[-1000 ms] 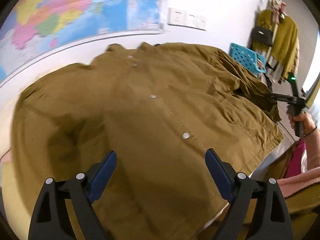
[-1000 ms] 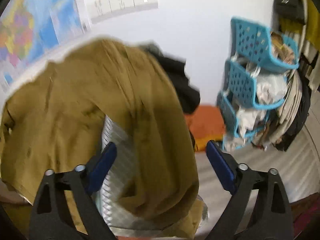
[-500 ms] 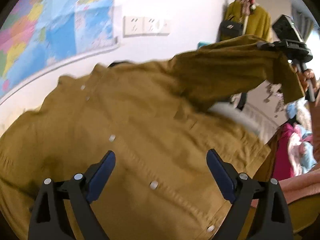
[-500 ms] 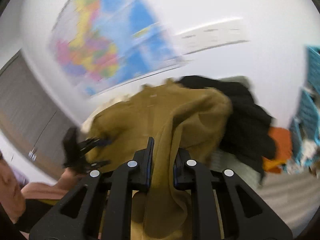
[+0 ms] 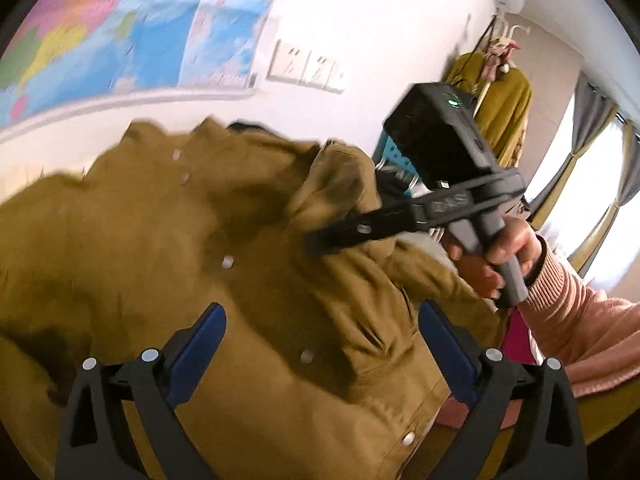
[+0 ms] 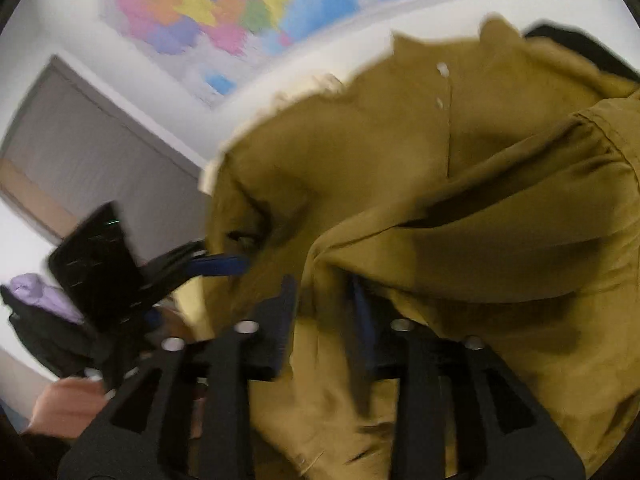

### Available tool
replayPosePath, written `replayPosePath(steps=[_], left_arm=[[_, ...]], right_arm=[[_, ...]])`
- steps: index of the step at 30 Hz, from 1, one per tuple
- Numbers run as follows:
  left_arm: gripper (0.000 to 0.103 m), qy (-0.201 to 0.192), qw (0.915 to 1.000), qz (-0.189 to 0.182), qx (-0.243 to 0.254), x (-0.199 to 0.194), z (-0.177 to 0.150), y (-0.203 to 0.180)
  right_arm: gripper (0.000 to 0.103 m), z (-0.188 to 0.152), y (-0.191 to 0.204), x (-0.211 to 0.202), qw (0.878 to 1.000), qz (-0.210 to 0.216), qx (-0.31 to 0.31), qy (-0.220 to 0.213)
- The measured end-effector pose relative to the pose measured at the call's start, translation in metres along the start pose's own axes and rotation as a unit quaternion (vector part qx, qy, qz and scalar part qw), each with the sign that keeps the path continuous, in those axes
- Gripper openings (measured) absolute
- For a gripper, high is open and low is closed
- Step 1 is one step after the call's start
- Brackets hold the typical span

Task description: Fold large clothes

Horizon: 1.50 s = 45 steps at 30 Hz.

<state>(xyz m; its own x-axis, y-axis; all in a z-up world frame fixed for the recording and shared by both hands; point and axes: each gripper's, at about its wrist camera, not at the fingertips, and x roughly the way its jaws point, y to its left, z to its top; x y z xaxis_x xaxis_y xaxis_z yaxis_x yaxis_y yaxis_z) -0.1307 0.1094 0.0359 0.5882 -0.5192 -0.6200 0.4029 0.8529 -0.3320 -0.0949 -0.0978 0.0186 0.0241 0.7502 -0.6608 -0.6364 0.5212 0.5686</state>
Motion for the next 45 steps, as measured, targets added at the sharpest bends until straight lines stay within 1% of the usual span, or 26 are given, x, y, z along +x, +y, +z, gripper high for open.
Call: replayPosePath(steps=[2, 6, 8, 10, 12, 13, 14, 16, 18, 20, 21, 22, 23, 24, 27, 29, 31, 32, 34, 35, 37, 38, 39, 40, 42, 45], left_arm=[[0.094, 0.032, 0.9994, 0.004, -0.007, 0.014, -0.009, 0.004], [0.094, 0.069, 0.9975, -0.008, -0.008, 0.038, -0.014, 0.006], [0.094, 0.083, 0.9963, -0.015, -0.011, 0.051, -0.012, 0.005], [0.094, 0.094, 0.9951, -0.026, -0.018, 0.061, -0.008, 0.006], [0.091, 0.117, 0.9927, -0.019, -0.020, 0.078, -0.004, 0.007], [0.077, 0.130, 0.9912, -0.014, -0.020, 0.086, -0.003, 0.007], [0.068, 0.138, 0.9902, -0.015, -0.020, 0.089, -0.005, 0.006], [0.036, 0.150, 0.9884, -0.003, -0.020, 0.093, -0.005, 0.008], [0.025, 0.145, 0.9892, 0.003, -0.019, 0.088, -0.004, 0.011], [0.017, 0.132, 0.9910, 0.008, -0.019, 0.073, -0.003, 0.016], [0.015, 0.127, 0.9916, 0.014, -0.021, 0.066, -0.001, 0.019], [0.013, 0.123, 0.9920, 0.022, -0.019, 0.060, 0.000, 0.021], [0.013, 0.119, 0.9920, 0.038, -0.013, 0.053, 0.001, 0.023], [0.012, 0.118, 0.9918, 0.048, -0.011, 0.050, 0.003, 0.025], [0.010, 0.116, 0.9902, 0.077, -0.004, 0.040, 0.006, 0.032], [0.010, 0.106, 0.9897, 0.097, 0.000, 0.033, 0.010, 0.039], [0.010, 0.102, 0.9860, 0.132, 0.002, 0.030, 0.016, 0.047], [0.010, 0.099, 0.9839, 0.149, -0.002, 0.027, 0.020, 0.055], [0.014, 0.099, 0.9769, 0.189, -0.008, 0.026, 0.024, 0.067], [0.016, 0.101, 0.9659, 0.238, -0.012, 0.026, 0.027, 0.077], [0.033, 0.102, 0.9583, 0.265, -0.028, 0.021, 0.027, 0.091], [0.037, 0.100, 0.9612, 0.254, -0.040, 0.018, 0.027, 0.096], [0.046, 0.095, 0.9702, 0.217, -0.049, 0.011, 0.026, 0.098], [0.061, 0.098, 0.9773, 0.181, -0.050, 0.007, 0.023, 0.097], [0.073, 0.100, 0.9850, 0.139, -0.022, 0.003, 0.015, 0.083], [0.087, 0.106, 0.9849, 0.128, 0.049, 0.008, 0.002, 0.052]], right_arm=[[0.066, 0.001, -0.008, 0.009, 1.000, 0.009, 0.002, 0.018], [0.068, 0.003, 0.000, -0.022, 0.999, -0.007, -0.032, -0.015], [0.071, 0.008, -0.002, -0.051, 0.996, -0.046, -0.047, -0.058], [0.077, 0.015, -0.011, -0.079, 0.985, -0.125, -0.059, -0.103], [0.080, 0.023, -0.029, -0.096, 0.976, -0.172, -0.045, -0.123], [0.080, 0.029, -0.042, -0.103, 0.972, -0.193, -0.029, -0.130], [0.079, 0.034, -0.058, -0.107, 0.970, -0.202, -0.009, -0.133], [0.077, 0.043, -0.084, -0.110, 0.968, -0.211, 0.025, -0.131], [0.069, 0.053, -0.116, -0.106, 0.967, -0.218, 0.060, -0.119], [0.067, 0.062, -0.142, -0.095, 0.971, -0.197, 0.098, -0.097], [0.049, 0.065, -0.152, -0.088, 0.973, -0.176, 0.107, -0.103], [0.042, 0.068, -0.156, -0.082, 0.974, -0.170, 0.114, -0.098], [0.018, 0.073, -0.160, -0.081, 0.975, -0.170, 0.111, -0.095], [0.010, 0.077, -0.160, -0.084, 0.975, -0.166, 0.106, -0.102], [0.009, 0.085, -0.150, -0.112, 0.971, -0.155, 0.096, -0.154], [0.009, 0.092, -0.145, -0.132, 0.965, -0.142, 0.095, -0.198], [0.011, 0.095, -0.147, -0.129, 0.957, -0.173, 0.103, -0.207], [0.017, 0.097, -0.153, -0.123, 0.959, -0.180, 0.104, -0.192], [0.043, 0.100, -0.166, -0.104, 0.966, -0.181, 0.111, -0.149], [0.061, 0.097, -0.173, -0.097, 0.963, -0.196, 0.122, -0.143], [0.061, 0.089, -0.177, -0.099, 0.956, -0.212, 0.127, -0.160], [0.061, 0.083, -0.175, -0.103, 0.953, -0.210, 0.129, -0.175], [0.061, 0.076, -0.171, -0.107, 0.952, -0.210, 0.125, -0.185], [0.061, 0.071, -0.167, -0.110, 0.952, -0.209, 0.117, -0.191], [0.066, 0.057, -0.148, -0.117, 0.953, -0.209, 0.081, -0.204], [0.073, 0.042, -0.117, -0.114, 0.955, -0.206, 0.028, -0.212]])
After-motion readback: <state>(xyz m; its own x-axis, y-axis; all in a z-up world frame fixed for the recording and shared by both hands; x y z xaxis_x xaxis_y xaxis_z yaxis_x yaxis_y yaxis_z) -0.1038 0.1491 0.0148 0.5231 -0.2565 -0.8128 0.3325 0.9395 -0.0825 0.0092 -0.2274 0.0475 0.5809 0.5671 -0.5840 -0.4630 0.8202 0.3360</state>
